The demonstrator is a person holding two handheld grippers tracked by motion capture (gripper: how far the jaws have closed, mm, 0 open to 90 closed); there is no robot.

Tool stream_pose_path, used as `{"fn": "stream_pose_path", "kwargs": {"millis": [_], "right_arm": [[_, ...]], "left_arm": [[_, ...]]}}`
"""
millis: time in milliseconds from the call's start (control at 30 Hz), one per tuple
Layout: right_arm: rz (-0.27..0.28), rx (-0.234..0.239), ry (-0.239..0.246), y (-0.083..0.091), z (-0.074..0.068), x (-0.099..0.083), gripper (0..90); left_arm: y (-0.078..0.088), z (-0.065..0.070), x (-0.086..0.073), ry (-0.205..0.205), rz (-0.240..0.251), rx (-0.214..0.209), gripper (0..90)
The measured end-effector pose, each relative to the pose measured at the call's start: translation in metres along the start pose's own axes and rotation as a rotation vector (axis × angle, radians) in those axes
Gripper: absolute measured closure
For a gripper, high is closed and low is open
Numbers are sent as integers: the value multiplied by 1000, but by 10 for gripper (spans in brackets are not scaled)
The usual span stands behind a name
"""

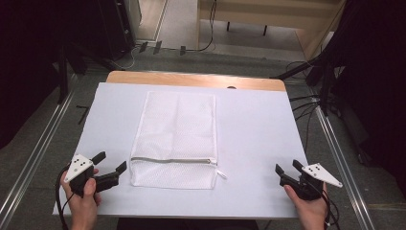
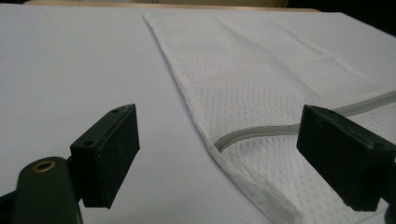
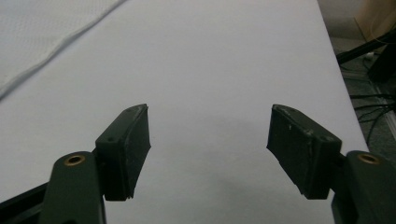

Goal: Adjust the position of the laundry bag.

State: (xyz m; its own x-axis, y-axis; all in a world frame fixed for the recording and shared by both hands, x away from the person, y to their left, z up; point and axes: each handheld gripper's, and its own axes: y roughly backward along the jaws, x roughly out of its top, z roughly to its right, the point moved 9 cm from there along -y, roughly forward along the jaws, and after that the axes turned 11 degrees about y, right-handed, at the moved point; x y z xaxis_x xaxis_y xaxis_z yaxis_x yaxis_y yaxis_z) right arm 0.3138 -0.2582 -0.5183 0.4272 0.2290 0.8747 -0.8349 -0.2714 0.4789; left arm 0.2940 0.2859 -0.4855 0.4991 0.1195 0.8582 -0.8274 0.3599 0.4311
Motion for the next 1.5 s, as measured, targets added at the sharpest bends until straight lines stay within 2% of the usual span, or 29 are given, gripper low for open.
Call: {"fn": "stream_pose_path", "kwargs": {"millis": [167,233,333,400,433,467,500,600,667,767,833,867,900,1000,1133,1200,1300,1367,1400,1500], "right_arm": [[8,-2,13,1,-6,5,376],[-10,10,18,-3,-17,8,408],[2,64,-19,-8,-31,15,446],[3,71,-17,-9,-35,18,453],[14,95,-6,-12,-43,23,466],[8,126,34,-18,-56,32,482],[7,130,47,-20,-59,35,484],[7,149,68,-30,-74,47,495],[6,193,77,-39,-86,55,523],[-1,226,93,-52,-103,67,537],[-2,235,87,-57,-107,71,541],[-7,266,48,-67,-116,78,550],[-12,269,38,-71,-119,80,551],[-34,279,33,-83,-130,87,561],[-68,280,38,-96,-143,92,571],[-86,265,40,-104,-147,92,593],[-123,262,21,-114,-151,91,625],[-152,259,-3,-120,-153,89,646],[-167,265,-32,-124,-154,88,658],[-205,261,-80,-133,-155,84,669]], "left_arm": [[-1,2,-1,0,-2,-9,117],[-1,3,-2,3,-6,-8,117],[-2,3,-2,1,-4,-5,118],[-2,3,-2,0,-5,-6,117],[-2,3,-2,1,-8,-6,117],[-2,3,-3,-1,-10,-7,117],[-2,3,-3,-4,-14,-8,117],[-3,3,-3,-3,-16,-9,119],[-3,2,-3,-4,-19,-10,123],[-4,2,-4,-5,-21,-8,124],[-3,2,-4,-4,-20,-9,125],[-3,2,-4,-5,-21,-9,126],[-3,3,-4,-5,-22,-9,127],[-4,3,-5,-8,-25,-11,129],[-4,3,-5,-8,-27,-11,130],[-4,3,-5,-10,-26,-15,130],[-4,4,-5,-10,-27,-15,130],[-4,3,-5,-6,-26,-14,131],[-4,3,-5,-7,-28,-16,131],[-5,4,-5,-4,-30,-18,131]]}}
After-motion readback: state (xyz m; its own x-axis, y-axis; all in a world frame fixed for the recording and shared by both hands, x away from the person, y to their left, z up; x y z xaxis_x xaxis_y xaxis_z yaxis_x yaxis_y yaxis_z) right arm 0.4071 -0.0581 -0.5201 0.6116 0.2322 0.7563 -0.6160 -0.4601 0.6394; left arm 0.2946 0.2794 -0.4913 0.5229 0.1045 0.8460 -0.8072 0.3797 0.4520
